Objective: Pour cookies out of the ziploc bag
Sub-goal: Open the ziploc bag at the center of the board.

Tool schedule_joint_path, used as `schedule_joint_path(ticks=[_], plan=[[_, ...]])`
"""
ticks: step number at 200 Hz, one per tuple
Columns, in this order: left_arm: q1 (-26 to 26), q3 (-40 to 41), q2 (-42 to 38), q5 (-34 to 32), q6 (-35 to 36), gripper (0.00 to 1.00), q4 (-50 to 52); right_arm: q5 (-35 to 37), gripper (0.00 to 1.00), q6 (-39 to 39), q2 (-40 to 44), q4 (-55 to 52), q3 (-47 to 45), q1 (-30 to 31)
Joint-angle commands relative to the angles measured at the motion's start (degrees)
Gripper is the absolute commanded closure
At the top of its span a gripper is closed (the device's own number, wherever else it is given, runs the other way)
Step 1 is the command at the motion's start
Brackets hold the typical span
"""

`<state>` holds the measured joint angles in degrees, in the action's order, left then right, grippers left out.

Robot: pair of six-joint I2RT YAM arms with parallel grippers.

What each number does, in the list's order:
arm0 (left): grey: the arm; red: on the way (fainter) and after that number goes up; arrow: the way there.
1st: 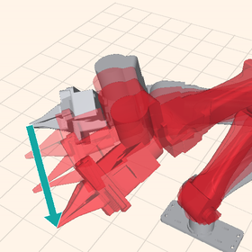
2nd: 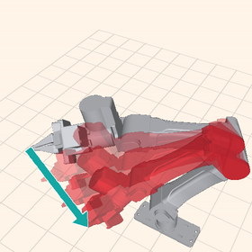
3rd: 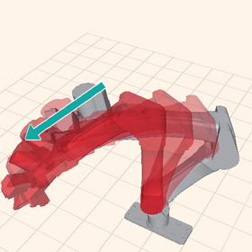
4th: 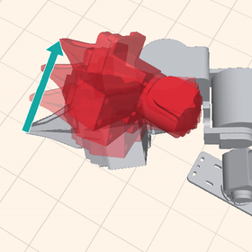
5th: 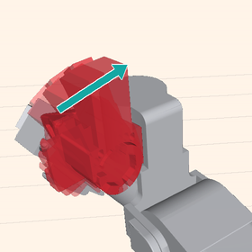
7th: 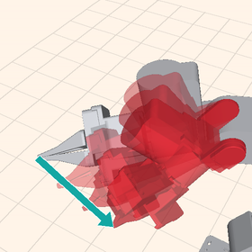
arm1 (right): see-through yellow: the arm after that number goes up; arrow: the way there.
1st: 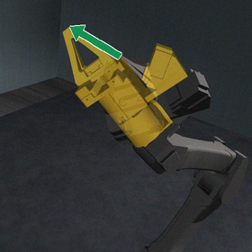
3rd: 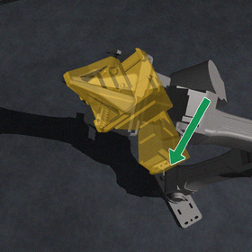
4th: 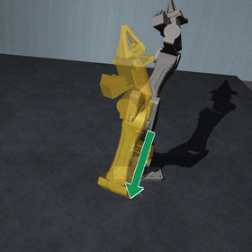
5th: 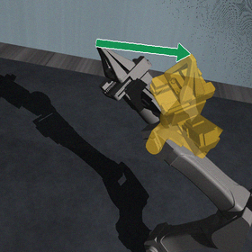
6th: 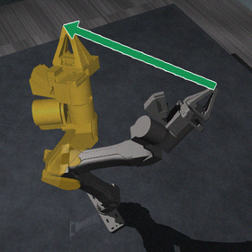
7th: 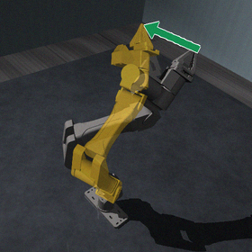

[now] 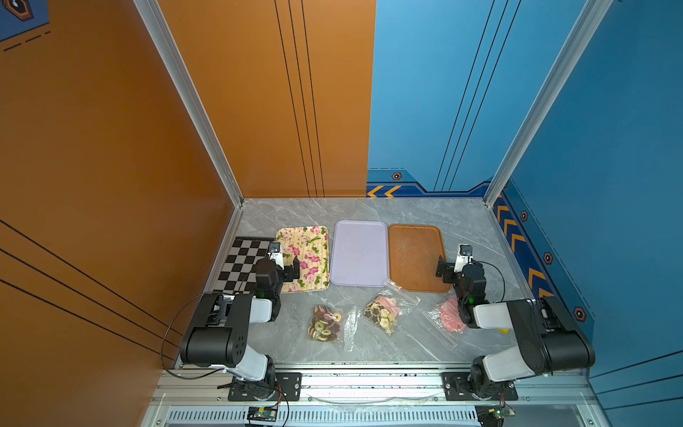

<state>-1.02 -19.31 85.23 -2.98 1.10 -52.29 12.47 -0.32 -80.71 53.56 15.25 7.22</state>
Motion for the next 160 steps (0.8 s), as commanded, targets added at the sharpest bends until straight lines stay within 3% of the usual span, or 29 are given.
schedule_joint_path(ticks=[1, 16, 40, 69, 78, 92, 116, 137, 160], plan=[[-2.06, 0.53, -5.23, -5.13, 1.55, 0.03, 1.38, 8.81, 0.00, 1.63, 13.18, -13.28, 3.80, 5.27], [-9.17, -0.04, -8.75, -12.77, 6.87, 0.05, 4.44, 3.14, 0.00, -2.14, 19.58, -31.59, 10.86, 7.86], [-23.42, -8.82, -12.29, -26.99, 12.86, 0.06, 21.30, 1.35, 0.00, -5.60, 20.50, -43.94, 16.45, 14.05], [-38.24, -24.83, -10.26, -38.00, 7.09, 0.12, 54.52, -0.57, 0.00, -14.22, 20.45, -56.98, 17.27, 21.16], [-41.94, -28.99, -9.63, -36.97, 1.44, 0.12, 66.31, -1.69, 0.00, -18.30, 21.17, -57.31, 15.46, 24.05], [-47.73, -33.95, -9.53, -32.65, -7.45, 0.23, 81.34, -2.73, 0.00, -23.61, 22.29, -56.08, 12.60, 29.77], [-56.57, -38.76, -10.79, -28.71, -20.67, 0.29, 99.94, 3.10, 0.00, -30.40, 23.00, -59.06, 11.46, 43.68], [-63.31, -38.59, -13.01, -22.40, -32.23, 0.37, 108.92, 7.95, 0.00, -34.10, 23.69, -61.96, 11.03, 53.20], [-69.43, -35.46, -15.19, -19.34, -42.09, 0.40, 112.27, 10.60, 0.00, -38.14, 26.66, -63.64, 8.61, 58.28]])
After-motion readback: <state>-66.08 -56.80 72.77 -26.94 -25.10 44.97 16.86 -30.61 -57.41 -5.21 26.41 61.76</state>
